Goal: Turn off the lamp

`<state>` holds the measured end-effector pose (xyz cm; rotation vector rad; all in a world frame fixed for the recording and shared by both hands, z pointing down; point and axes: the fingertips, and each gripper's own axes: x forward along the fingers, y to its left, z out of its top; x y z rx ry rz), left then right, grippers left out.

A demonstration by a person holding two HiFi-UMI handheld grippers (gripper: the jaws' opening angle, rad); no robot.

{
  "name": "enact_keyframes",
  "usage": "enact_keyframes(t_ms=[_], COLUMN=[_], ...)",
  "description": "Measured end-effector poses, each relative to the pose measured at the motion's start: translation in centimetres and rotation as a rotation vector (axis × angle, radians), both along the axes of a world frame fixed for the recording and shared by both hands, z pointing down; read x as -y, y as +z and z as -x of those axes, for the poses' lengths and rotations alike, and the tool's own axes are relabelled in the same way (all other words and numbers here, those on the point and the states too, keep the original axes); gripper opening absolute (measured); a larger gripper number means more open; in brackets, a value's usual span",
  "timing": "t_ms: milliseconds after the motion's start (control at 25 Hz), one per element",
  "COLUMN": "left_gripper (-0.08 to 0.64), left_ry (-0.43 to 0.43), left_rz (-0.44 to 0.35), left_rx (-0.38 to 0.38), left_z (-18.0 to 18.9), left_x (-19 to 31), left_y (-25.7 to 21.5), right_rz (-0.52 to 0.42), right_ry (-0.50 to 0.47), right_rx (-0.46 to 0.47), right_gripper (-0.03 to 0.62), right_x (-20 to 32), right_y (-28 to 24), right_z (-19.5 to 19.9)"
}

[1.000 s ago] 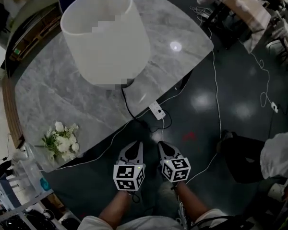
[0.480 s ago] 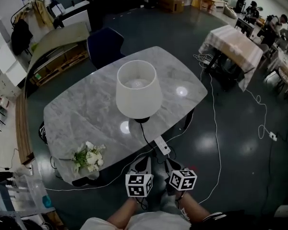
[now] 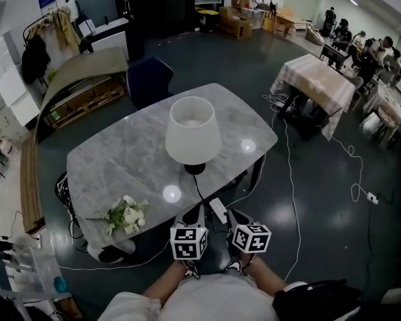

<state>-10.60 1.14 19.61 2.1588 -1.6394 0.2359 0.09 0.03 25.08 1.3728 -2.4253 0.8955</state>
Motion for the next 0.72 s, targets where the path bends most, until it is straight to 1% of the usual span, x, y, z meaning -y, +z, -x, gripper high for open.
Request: enact_keyframes(t_ms=[200,720], left_gripper=[0.008,0.008], left_ry=[-0.023,-0.112], left_rz=[-0.039,-0.005], left_rx=[0.003,-0.016], left_z=[0.1,-0.2], left_x=[-0.1,-1.5], left_y=[-1.1,-0.8], right_rz=[-0.050,-0.062], right_ry=[-0.016,-0.078], right_rx=[-0.016,-0.053], right_gripper=[0.000,0.000], right_x=[-0.1,-1.0], right_y=[-1.5,-3.3], right_z=[0.0,-0.9])
